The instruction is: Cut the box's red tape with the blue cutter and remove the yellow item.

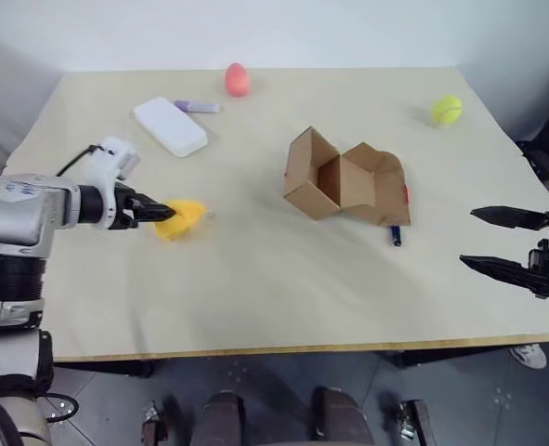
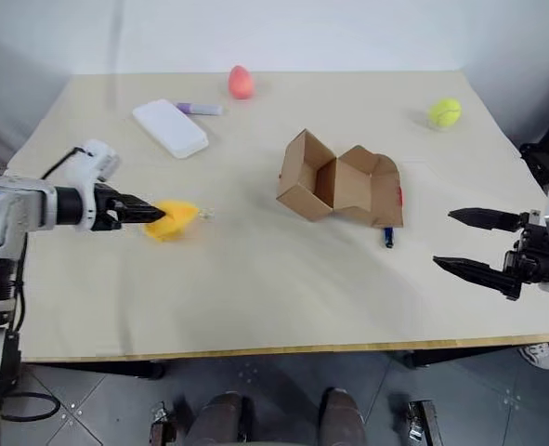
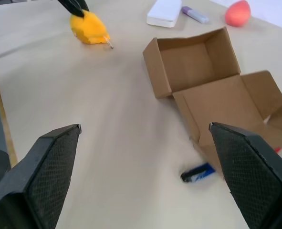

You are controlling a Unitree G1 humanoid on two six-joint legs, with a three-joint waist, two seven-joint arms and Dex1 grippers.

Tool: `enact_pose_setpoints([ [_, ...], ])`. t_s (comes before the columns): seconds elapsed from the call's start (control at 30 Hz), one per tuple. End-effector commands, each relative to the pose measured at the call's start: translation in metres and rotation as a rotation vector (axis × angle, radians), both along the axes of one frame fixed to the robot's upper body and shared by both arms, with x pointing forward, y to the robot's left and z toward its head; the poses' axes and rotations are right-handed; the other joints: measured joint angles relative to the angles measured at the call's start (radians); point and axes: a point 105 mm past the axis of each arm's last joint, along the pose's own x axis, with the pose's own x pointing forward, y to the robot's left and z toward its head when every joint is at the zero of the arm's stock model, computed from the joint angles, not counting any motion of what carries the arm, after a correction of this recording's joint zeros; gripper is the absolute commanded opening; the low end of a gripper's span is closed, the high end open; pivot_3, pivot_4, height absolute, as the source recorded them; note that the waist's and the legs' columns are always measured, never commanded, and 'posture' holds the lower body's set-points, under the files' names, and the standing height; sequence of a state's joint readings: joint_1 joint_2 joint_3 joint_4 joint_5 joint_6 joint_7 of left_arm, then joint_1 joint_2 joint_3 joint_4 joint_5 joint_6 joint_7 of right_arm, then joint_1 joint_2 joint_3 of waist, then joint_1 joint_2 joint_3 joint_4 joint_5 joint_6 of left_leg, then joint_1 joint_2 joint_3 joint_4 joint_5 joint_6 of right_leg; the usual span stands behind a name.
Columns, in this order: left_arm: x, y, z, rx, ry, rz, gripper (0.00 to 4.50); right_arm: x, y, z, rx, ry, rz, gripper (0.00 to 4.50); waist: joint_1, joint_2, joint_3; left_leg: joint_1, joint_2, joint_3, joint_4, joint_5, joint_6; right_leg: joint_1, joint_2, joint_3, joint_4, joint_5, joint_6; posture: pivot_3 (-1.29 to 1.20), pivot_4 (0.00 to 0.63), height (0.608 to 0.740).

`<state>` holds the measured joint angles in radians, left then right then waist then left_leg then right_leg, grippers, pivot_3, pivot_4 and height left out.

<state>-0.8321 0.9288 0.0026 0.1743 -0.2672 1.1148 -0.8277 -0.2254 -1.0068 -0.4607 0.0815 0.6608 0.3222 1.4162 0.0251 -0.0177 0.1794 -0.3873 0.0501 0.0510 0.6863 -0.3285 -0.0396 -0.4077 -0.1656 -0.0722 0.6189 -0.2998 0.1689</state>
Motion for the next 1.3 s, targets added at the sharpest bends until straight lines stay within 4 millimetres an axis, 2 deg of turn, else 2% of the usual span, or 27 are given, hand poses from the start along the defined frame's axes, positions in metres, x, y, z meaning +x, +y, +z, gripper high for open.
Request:
enact_pose_setpoints([
  [0.03, -0.003, 0.019, 0.008, 0.038, -0.046, 0.06, 3.99, 0.006, 0.002, 0.007, -0.018, -0.036, 0.018, 4.5, -0.001, 0.0, 0.0, 0.0, 0.0, 0.0, 0.0, 0.0, 0.0, 0.0, 0.0, 0.0, 0.0, 0.0, 0.0, 0.0, 0.15, 0.74],
  [0.1, -0.003, 0.024, 0.012, 0.038, -0.064, 0.073, 4.46, 0.009, 0.005, 0.006, -0.015, -0.038, 0.029, 4.5, -0.001, 0.0, 0.0, 0.0, 0.0, 0.0, 0.0, 0.0, 0.0, 0.0, 0.0, 0.0, 0.001, 0.0, 0.0, 0.0, 0.15, 0.74],
  [0.3, -0.015, 0.025, 0.022, -0.004, -0.09, 0.003, 4.46, 0.014, 0.009, 0.006, -0.011, -0.043, 0.053, 4.5, -0.005, 0.0, 0.0, 0.0, 0.0, 0.001, -0.001, 0.0, 0.0, -0.001, 0.0, 0.0, 0.001, 0.0, 0.0, 0.0, 0.15, 0.74],
  [0.43, -0.031, 0.009, 0.033, -0.081, -0.254, -0.176, 4.46, 0.015, 0.005, 0.003, -0.02, -0.03, 0.057, 4.5, -0.01, 0.0, 0.0, 0.0, 0.0, 0.001, -0.002, 0.0, 0.0, -0.001, 0.0, 0.0, 0.001, 0.0, 0.0, 0.0, 0.15, 0.74],
  [0.53, -0.044, 0.003, 0.036, -0.125, -0.453, -0.271, 4.46, 0.015, 0.002, 0.0, -0.02, -0.027, 0.062, 4.5, -0.011, 0.0, 0.0, 0.001, 0.001, 0.002, -0.001, 0.0, 0.0, -0.001, 0.0, 0.0, 0.001, 0.0, 0.0, 0.0, 0.15, 0.74],
  [0.7, -0.065, 0.003, 0.014, -0.172, -0.452, -0.308, 4.46, 0.019, -0.002, -0.008, -0.047, 0.015, 0.061, 4.5, -0.021, 0.0, 0.0, 0.001, 0.001, 0.002, -0.001, 0.0, 0.0, -0.001, 0.0, 0.0, 0.001, 0.0, 0.0, 0.0, 0.15, 0.74],
  [0.9, -0.091, 0.006, -0.024, -0.116, -0.409, -0.325, 4.46, 0.024, -0.011, -0.026, -0.125, 0.089, 0.068, 4.5, -0.028, 0.0, 0.0, 0.001, 0.001, 0.002, -0.002, 0.0, 0.0, -0.001, -0.001, 0.0, 0.0, 0.0, 0.0, 0.0, 0.15, 0.74],
  [1.1, -0.116, 0.032, -0.059, -0.132, -0.338, -0.311, 4.46, 0.027, -0.027, -0.045, -0.192, 0.123, 0.042, 4.5, -0.027, 0.001, 0.0, 0.001, 0.001, 0.003, -0.002, 0.0, 0.0, -0.001, -0.001, 0.0, 0.0, 0.0, -0.001, 0.0, 0.15, 0.74],
  [1.3, -0.13, 0.035, -0.078, -0.129, -0.357, -0.303, 4.46, 0.04, -0.04, -0.067, -0.251, 0.13, -0.025, 4.5, -0.03, 0.001, 0.0, 0.002, 0.001, 0.004, -0.002, 0.0, -0.001, -0.001, -0.001, 0.0, -0.002, 0.0, -0.001, 0.0, 0.15, 0.74],
])
